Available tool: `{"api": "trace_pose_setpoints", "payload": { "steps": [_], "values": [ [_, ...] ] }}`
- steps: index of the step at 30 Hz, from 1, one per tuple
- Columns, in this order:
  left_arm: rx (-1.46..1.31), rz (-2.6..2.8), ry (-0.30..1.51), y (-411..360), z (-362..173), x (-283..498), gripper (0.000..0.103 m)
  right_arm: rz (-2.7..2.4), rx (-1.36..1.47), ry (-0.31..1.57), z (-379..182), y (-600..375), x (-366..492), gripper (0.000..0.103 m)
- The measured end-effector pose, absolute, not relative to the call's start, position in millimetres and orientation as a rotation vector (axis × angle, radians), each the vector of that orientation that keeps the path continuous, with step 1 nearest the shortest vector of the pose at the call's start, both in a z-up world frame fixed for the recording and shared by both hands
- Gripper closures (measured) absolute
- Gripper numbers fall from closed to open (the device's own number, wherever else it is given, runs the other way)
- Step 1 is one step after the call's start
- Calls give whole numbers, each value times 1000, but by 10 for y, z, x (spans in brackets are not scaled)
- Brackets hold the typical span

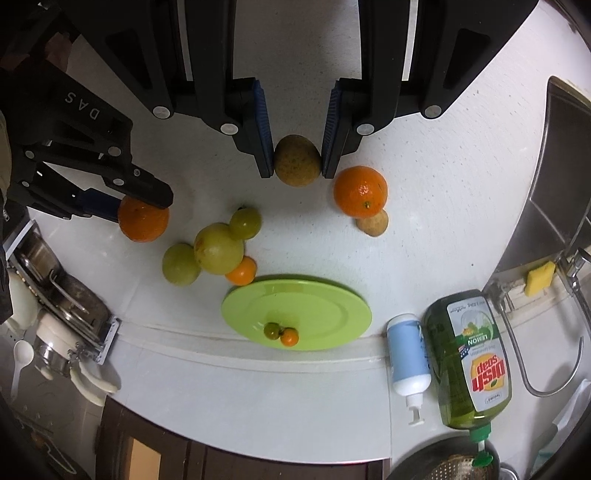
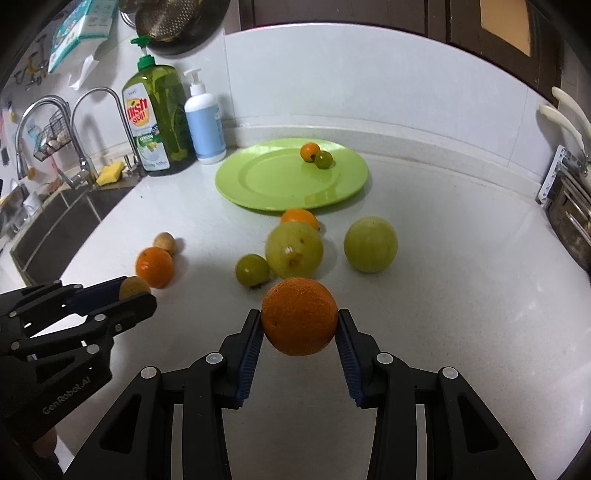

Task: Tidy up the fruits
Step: 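Carry both fruits onto the green plate and open both tools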

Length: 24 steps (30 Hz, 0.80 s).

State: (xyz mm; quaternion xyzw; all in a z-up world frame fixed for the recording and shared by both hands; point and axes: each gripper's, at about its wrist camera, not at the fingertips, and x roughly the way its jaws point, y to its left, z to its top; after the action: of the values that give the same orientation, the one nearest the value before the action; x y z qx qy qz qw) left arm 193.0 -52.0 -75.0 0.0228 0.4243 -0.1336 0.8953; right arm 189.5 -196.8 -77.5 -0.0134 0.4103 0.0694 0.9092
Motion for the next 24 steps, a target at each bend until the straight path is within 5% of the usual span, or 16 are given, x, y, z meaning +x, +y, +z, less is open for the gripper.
{"api": "trace_pose_setpoints", "payload": {
  "steps": [24],
  "values": [
    [72, -320, 703, -332, -43, 2103, 76, 138, 2, 709, -142, -1773, 1924, 62]
  ]
}}
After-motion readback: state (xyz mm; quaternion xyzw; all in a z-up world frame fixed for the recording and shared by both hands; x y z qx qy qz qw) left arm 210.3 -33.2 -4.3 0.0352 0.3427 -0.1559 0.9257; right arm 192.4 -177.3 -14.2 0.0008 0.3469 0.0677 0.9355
